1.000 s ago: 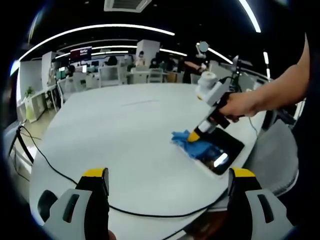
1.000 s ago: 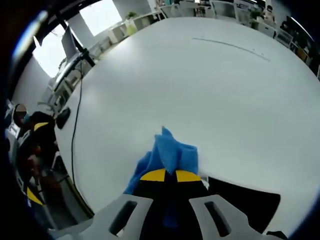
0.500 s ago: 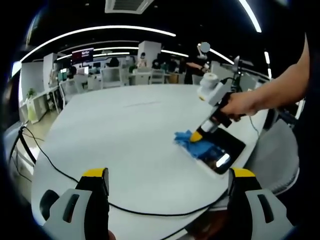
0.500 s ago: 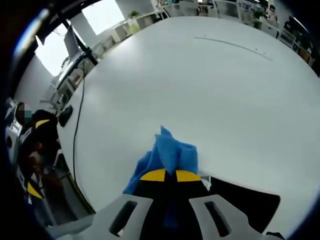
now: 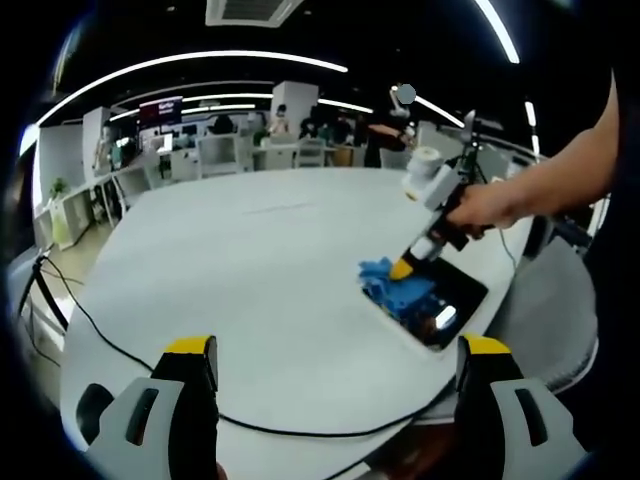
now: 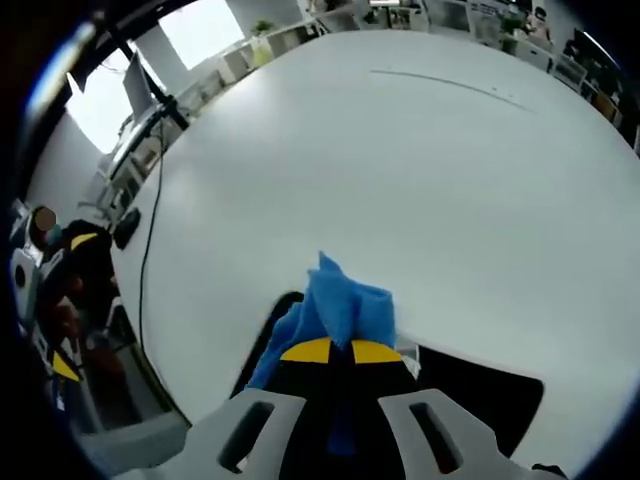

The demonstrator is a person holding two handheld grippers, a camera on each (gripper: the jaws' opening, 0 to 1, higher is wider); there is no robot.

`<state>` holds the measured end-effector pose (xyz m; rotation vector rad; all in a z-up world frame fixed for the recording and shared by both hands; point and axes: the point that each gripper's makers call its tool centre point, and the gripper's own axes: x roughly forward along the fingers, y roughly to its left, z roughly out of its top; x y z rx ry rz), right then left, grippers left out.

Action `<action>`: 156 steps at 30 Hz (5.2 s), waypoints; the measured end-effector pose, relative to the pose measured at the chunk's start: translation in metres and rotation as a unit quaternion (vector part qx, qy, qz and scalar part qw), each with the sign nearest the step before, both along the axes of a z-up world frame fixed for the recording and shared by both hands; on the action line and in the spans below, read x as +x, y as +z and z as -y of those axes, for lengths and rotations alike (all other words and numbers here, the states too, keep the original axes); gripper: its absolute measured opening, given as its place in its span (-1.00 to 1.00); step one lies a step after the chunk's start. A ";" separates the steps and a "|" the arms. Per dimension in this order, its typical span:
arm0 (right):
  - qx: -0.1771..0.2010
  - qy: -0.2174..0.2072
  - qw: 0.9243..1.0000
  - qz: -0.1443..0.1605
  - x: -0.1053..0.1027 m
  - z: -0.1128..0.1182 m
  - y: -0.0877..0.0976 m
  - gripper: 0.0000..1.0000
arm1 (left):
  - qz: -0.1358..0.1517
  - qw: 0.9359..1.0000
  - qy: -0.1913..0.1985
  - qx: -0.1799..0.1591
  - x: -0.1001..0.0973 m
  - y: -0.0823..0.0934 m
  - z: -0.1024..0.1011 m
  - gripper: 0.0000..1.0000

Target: Wipe the mirror surface with the cleaning cloth until all visible marks leave the cleaned area.

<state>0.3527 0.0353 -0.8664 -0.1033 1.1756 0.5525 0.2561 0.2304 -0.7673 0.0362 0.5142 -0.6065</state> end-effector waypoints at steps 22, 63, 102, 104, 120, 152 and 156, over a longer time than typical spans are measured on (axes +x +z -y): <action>0.001 -0.017 1.000 0.006 -0.002 0.013 0.000 -1.00 | 0.001 1.000 -0.002 0.002 -0.002 0.003 0.001 0.99; 0.054 -0.020 0.998 -0.018 -0.101 0.014 0.000 -1.00 | 0.007 1.000 0.011 -0.004 -0.004 0.004 0.005 0.99; 0.069 -0.005 0.997 -0.025 -0.118 0.031 -0.001 -1.00 | 0.008 1.000 0.009 -0.002 0.000 0.006 0.006 0.99; 0.072 -0.011 0.997 -0.026 -0.117 0.034 -0.001 -1.00 | 0.008 1.000 0.008 -0.003 0.000 0.006 0.007 0.99; 0.078 -0.043 0.995 -0.040 -0.121 0.065 -0.001 -1.00 | 0.007 1.000 0.008 -0.003 -0.001 0.004 0.009 0.99; 0.044 -0.067 0.997 -0.007 -0.057 0.062 -0.002 -1.00 | 0.004 1.000 0.012 -0.010 -0.003 0.002 0.007 0.99; 0.040 -0.071 0.997 -0.006 -0.044 0.061 -0.002 -1.00 | 0.004 1.000 0.012 -0.010 -0.003 0.002 0.006 0.99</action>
